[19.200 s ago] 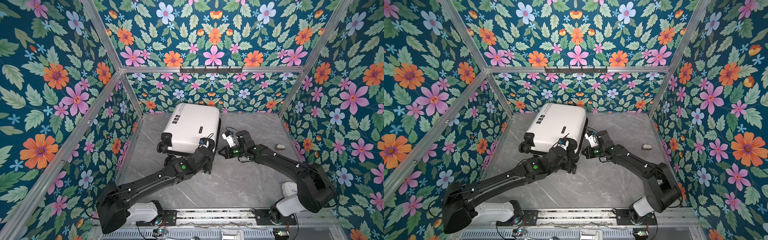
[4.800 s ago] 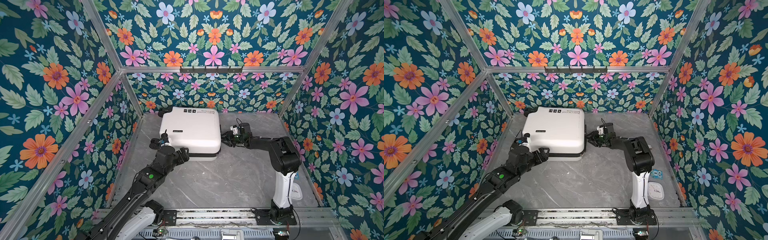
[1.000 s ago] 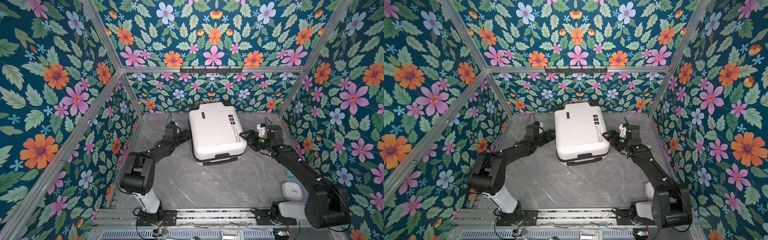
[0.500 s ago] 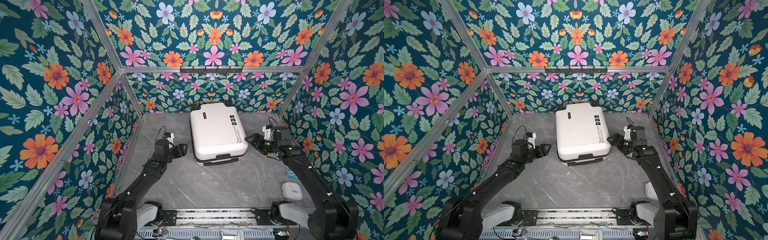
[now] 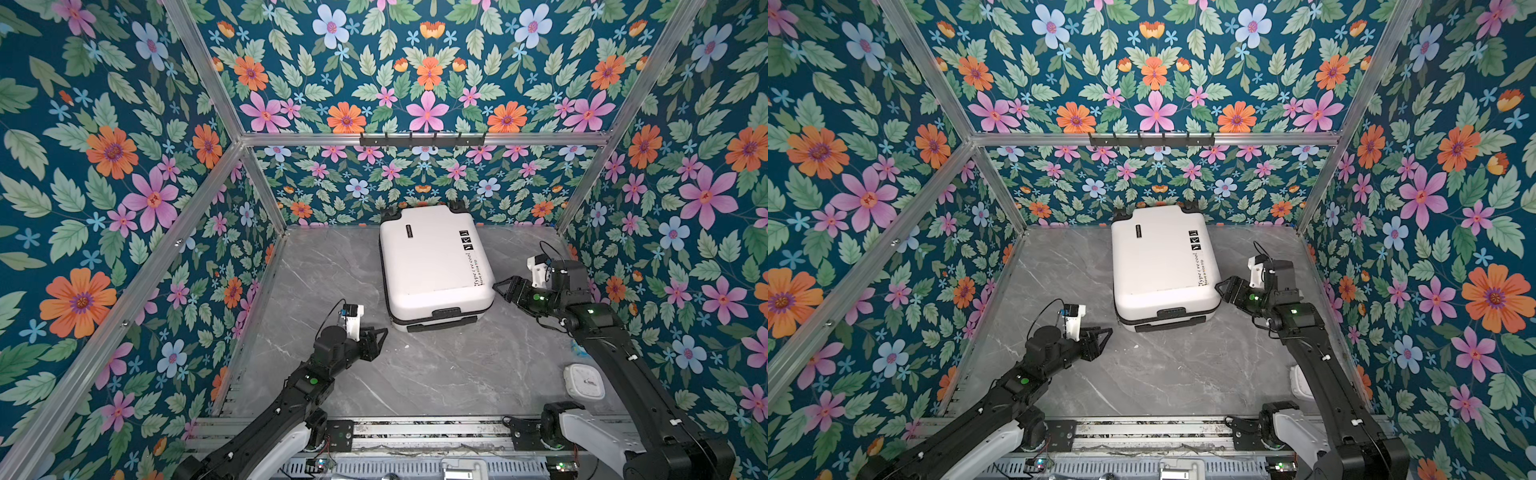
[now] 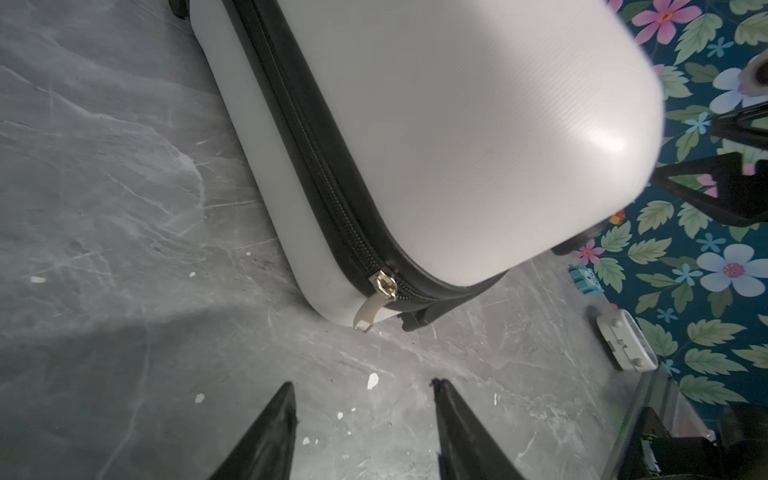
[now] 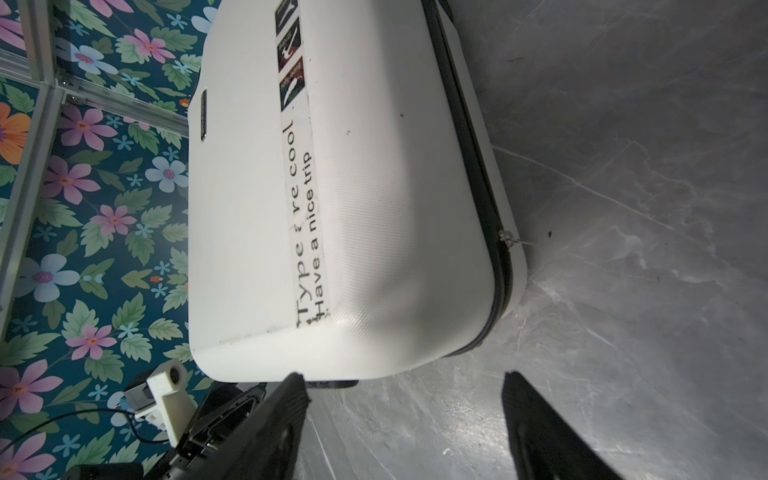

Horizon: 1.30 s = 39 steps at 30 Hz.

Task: Pack the luggage

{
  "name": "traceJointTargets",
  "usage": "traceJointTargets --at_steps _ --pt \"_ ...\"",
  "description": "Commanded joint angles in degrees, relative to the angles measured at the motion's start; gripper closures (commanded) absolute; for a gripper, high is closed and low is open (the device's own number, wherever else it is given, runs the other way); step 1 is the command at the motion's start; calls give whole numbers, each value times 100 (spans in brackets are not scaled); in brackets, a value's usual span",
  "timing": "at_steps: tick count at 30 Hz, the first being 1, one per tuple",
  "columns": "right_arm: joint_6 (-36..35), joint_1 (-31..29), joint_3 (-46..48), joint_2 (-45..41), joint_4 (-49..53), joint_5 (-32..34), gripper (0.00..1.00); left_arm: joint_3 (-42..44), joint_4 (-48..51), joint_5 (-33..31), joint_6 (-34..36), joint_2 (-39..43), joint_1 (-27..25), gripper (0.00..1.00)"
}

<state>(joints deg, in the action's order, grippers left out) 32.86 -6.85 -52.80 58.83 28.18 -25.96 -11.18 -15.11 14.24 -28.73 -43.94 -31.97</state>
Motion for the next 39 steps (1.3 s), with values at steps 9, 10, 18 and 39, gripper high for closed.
traceJointTargets --at_steps 9,10,18,39 --pt "147 -79 238 -135 -49 14 25 349 -1836 -395 942 -727 -292 61" --pt "150 -73 239 -130 -73 16 25 352 -1879 -404 1001 -803 -301 62" --pt "260 -72 258 -40 -217 -74 25 178 -2290 -484 1222 -1544 -396 70" --pt "343 -78 403 -56 -329 -147 25 -146 -2725 -444 1461 -2513 -520 69"
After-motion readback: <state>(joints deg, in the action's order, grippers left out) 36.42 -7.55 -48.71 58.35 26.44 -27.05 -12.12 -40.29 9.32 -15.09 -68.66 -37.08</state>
